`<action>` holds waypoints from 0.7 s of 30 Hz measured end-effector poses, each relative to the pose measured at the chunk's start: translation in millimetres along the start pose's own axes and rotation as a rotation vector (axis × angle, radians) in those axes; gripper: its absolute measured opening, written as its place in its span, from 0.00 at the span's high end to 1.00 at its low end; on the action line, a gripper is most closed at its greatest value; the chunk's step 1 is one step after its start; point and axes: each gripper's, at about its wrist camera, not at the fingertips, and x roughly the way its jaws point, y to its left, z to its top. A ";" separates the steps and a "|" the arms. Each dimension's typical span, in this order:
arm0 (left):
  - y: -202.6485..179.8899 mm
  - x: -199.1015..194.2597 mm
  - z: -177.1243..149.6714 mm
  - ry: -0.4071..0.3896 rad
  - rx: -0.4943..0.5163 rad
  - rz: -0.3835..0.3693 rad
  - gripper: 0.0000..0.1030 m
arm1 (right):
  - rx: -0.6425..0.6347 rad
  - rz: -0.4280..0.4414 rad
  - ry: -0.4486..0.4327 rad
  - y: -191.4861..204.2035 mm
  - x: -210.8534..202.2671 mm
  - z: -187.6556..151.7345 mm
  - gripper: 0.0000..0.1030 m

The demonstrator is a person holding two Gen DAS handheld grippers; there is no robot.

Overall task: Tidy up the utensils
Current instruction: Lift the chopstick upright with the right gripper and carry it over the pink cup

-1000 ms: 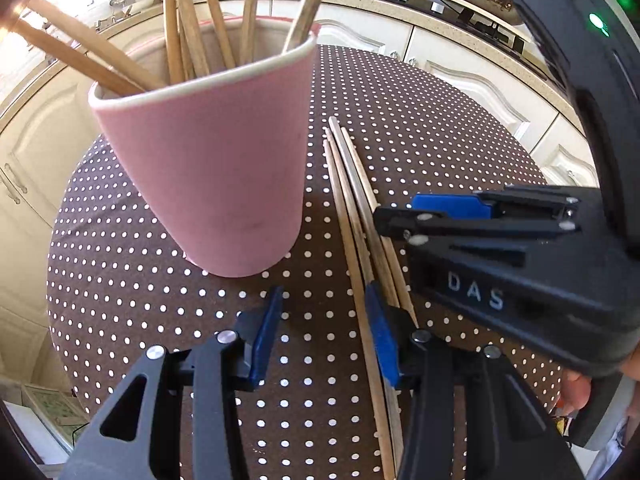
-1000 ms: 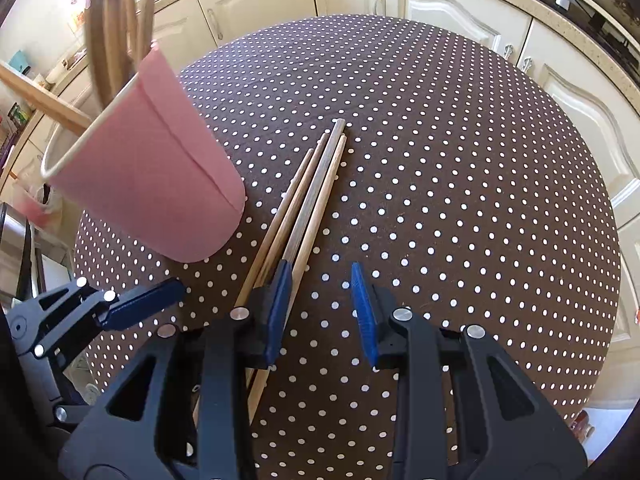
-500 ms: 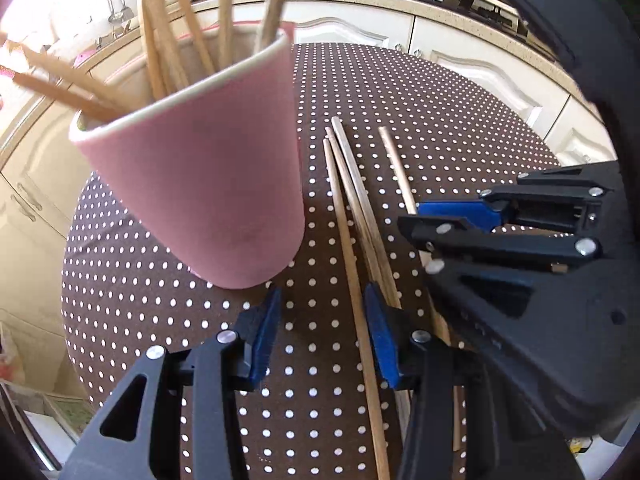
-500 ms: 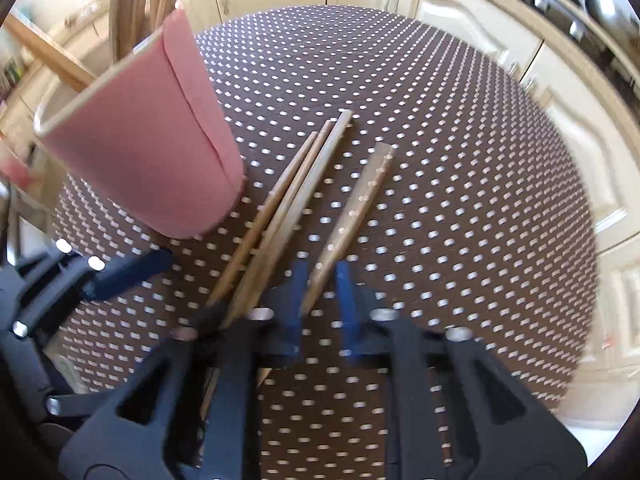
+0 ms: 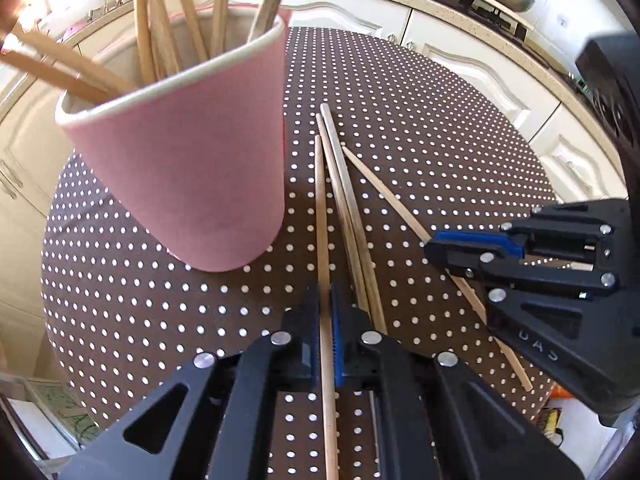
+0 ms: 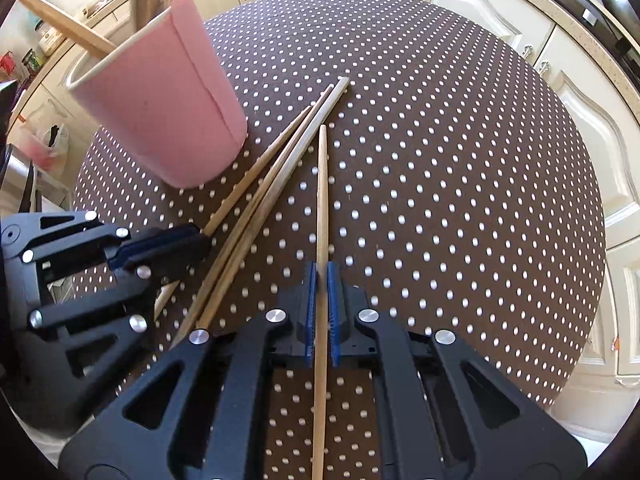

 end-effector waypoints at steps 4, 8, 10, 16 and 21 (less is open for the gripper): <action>-0.2 -6.6 -12.0 -0.033 -0.011 -0.045 0.95 | 0.011 0.014 -0.021 -2.7 -8.2 -15.6 0.94; -4.5 -23.6 -25.8 -0.101 0.002 -0.064 0.95 | 0.020 0.036 -0.064 -7.5 -22.5 -34.0 0.94; -6.5 -33.0 -30.5 -0.138 0.011 -0.053 0.95 | 0.031 0.043 -0.092 -12.9 -31.8 -45.0 0.94; -14.9 -66.6 -43.5 -0.209 0.035 -0.051 0.95 | 0.057 0.069 -0.153 -22.4 -56.8 -68.5 0.94; -20.8 -85.2 -50.2 -0.255 0.053 -0.041 0.95 | 0.062 0.072 -0.188 -21.6 -80.1 -80.8 0.94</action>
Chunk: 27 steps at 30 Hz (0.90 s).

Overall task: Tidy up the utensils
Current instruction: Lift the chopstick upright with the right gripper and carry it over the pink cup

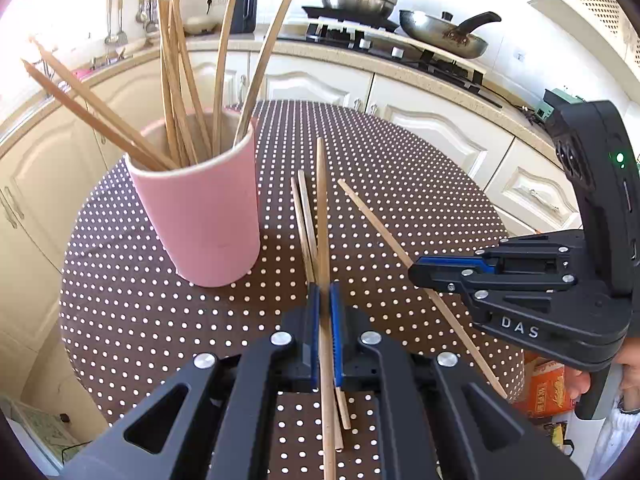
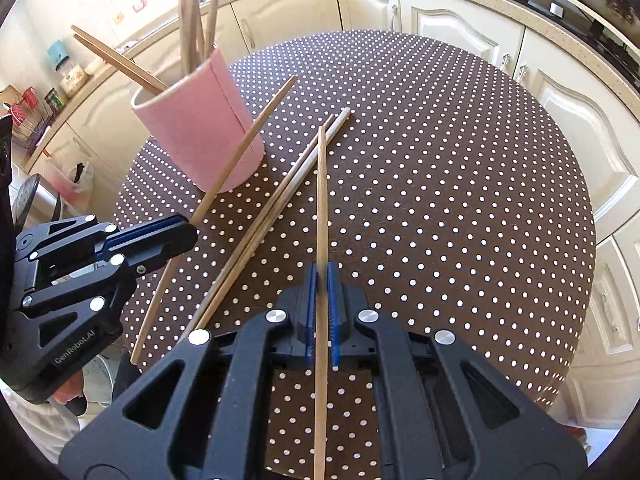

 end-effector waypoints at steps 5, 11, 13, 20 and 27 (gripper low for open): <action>-5.7 -14.7 3.3 -0.039 0.011 0.004 0.95 | 0.006 0.006 -0.041 -5.6 -23.9 -5.5 0.94; -5.1 -28.8 8.5 -0.106 0.017 0.006 0.95 | 0.007 0.016 -0.111 -4.0 -52.7 -3.1 0.94; -5.4 -35.2 8.9 -0.132 0.021 0.009 0.95 | 0.004 0.022 -0.137 -4.6 -66.3 -5.2 0.94; -8.1 -54.9 12.1 -0.232 0.027 0.019 0.95 | -0.002 0.038 -0.205 14.3 -80.9 -0.5 0.94; -9.5 -79.2 13.2 -0.345 0.025 0.029 0.95 | 0.021 0.058 -0.328 30.1 -93.6 4.4 0.94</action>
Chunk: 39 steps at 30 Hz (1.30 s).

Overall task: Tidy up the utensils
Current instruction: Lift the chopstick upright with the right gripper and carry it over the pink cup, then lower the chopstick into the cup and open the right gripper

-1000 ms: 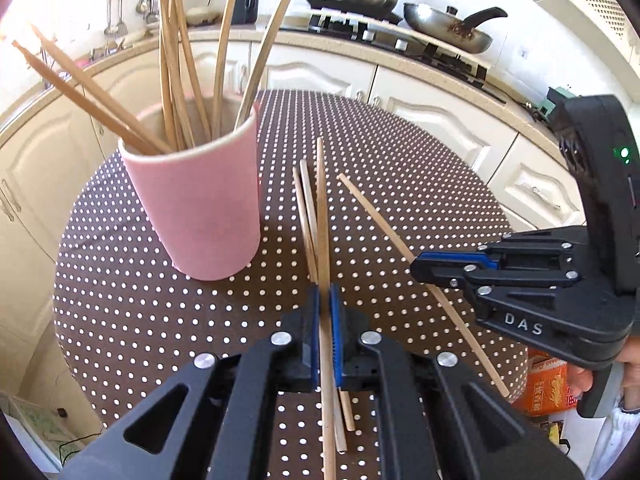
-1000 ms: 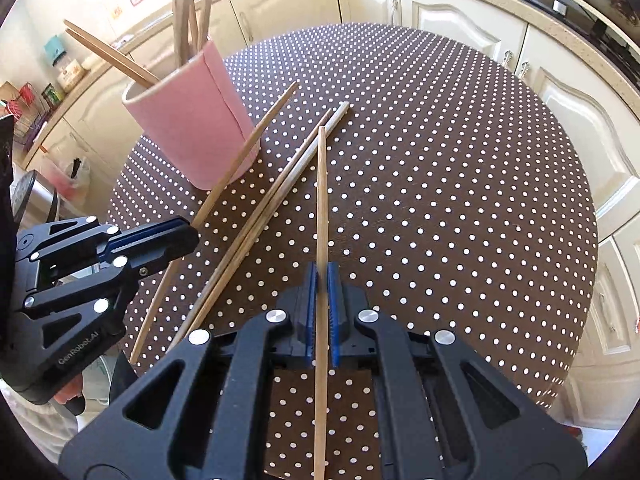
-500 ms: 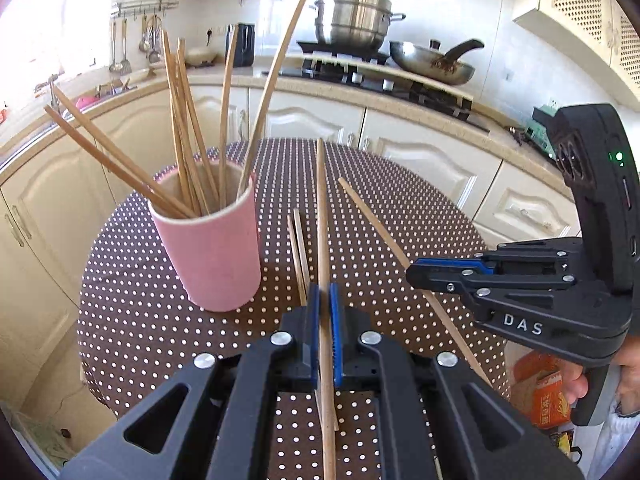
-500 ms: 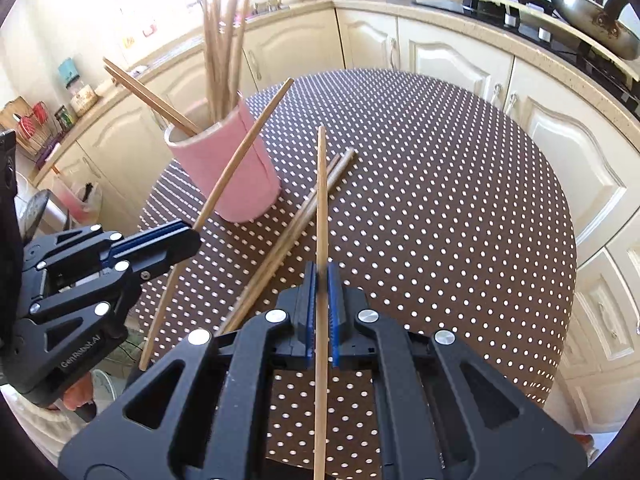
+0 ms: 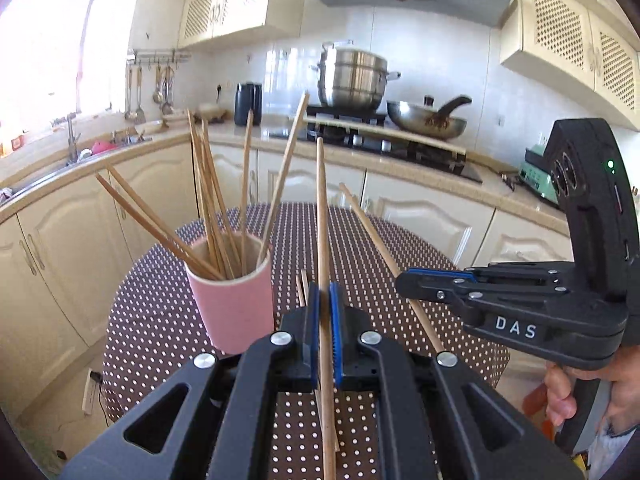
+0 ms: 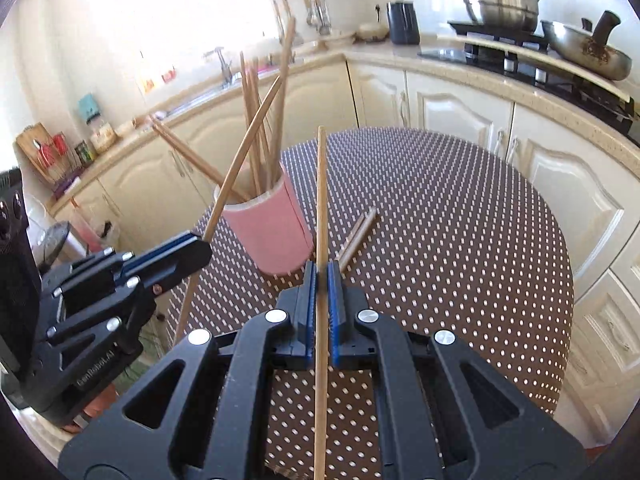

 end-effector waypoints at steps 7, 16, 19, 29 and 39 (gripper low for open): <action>5.4 -23.0 6.4 -0.144 -0.021 -0.013 0.95 | -0.010 0.016 -0.156 22.6 -25.8 17.2 0.94; 23.1 -44.3 21.4 -0.315 -0.073 -0.008 0.95 | -0.022 0.040 -0.352 42.6 -45.3 37.1 0.94; 30.1 -50.1 27.6 -0.376 -0.087 0.009 0.95 | -0.032 0.042 -0.415 48.1 -46.6 42.8 0.94; 69.8 -43.4 49.9 -0.507 -0.168 0.067 0.95 | -0.032 0.115 -0.543 57.6 -30.3 67.2 0.94; 98.7 -3.4 58.1 -0.533 -0.245 0.095 0.95 | -0.008 0.135 -0.584 50.7 0.9 77.7 0.94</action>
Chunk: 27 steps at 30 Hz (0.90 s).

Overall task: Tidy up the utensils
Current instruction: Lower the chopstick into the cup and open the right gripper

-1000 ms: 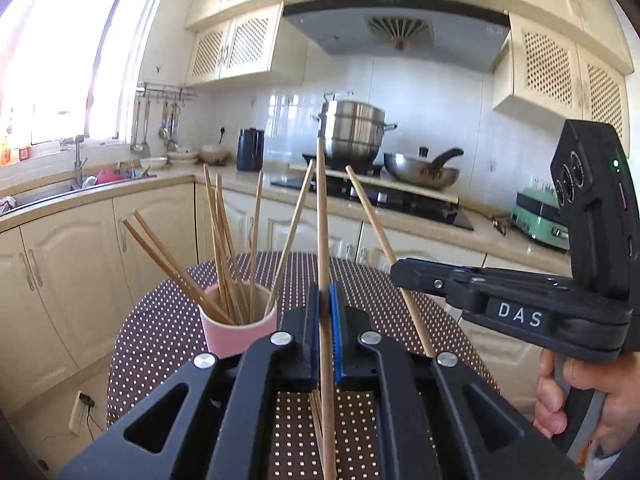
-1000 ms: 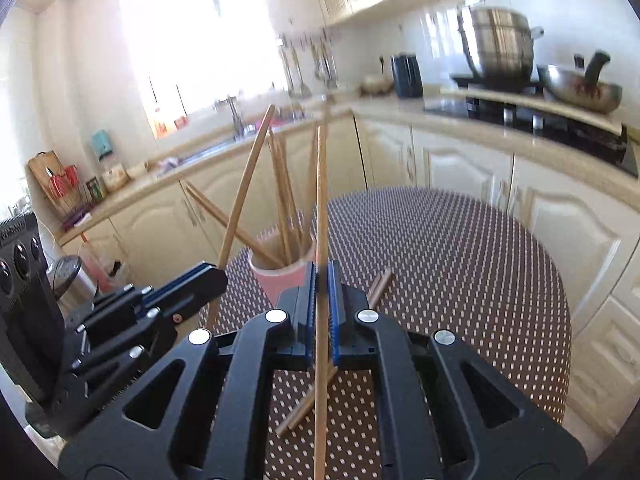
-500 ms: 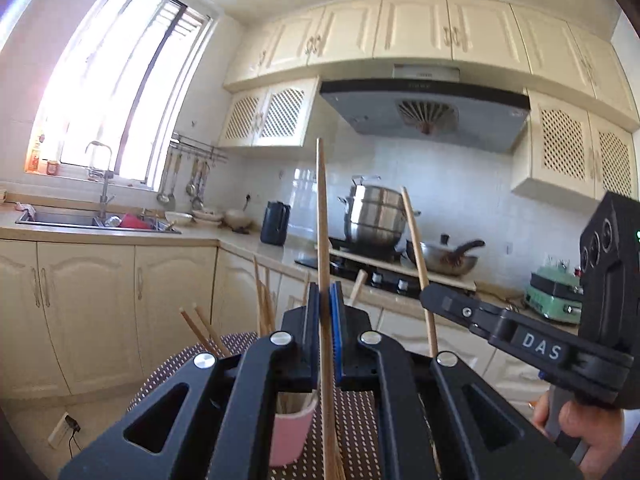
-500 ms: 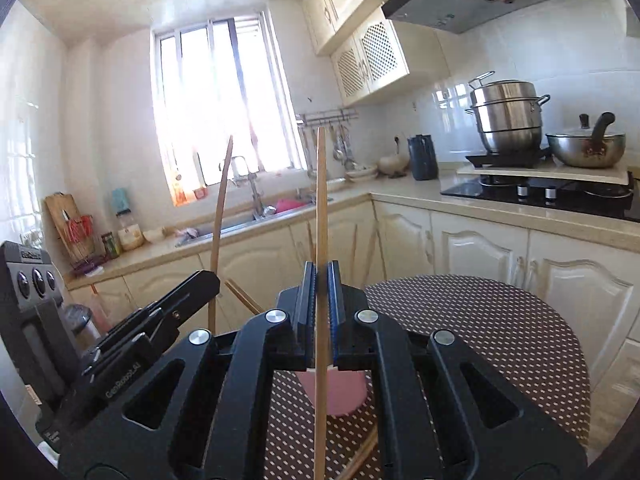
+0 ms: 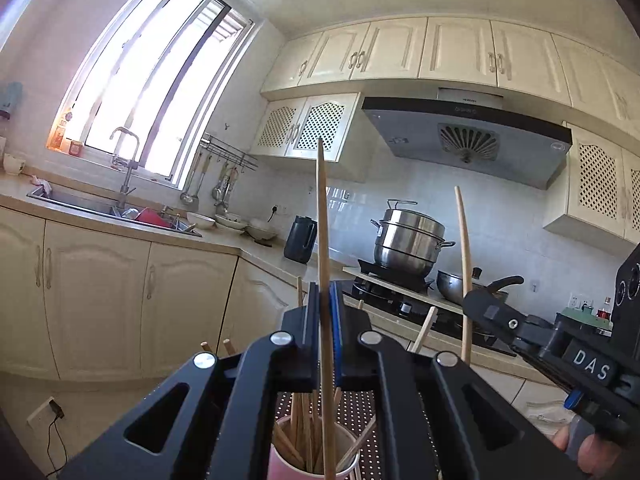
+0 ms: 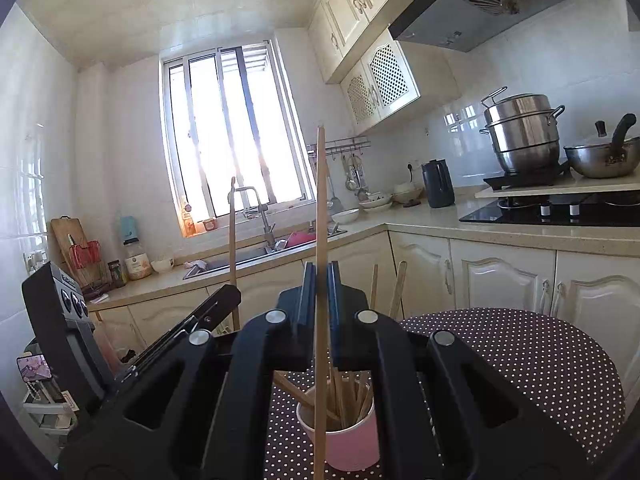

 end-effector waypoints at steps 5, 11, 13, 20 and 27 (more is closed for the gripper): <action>-5.1 17.8 -14.3 -0.008 0.025 0.017 0.95 | 0.018 -0.005 -0.007 -10.0 12.9 -6.4 0.94; -6.1 40.4 -31.4 0.012 0.039 0.037 0.95 | 0.028 0.000 -0.010 -16.8 22.1 -14.9 0.94; -4.9 46.8 -36.3 0.019 0.041 0.045 0.95 | 0.029 -0.001 -0.011 -18.6 24.8 -17.3 0.94; -4.3 56.5 -49.3 0.035 0.069 0.063 0.95 | 0.035 -0.005 -0.016 -25.2 32.1 -22.2 0.94; 2.3 53.2 -69.5 0.090 0.078 0.055 0.95 | 0.045 0.011 -0.018 -21.5 41.3 -24.7 0.94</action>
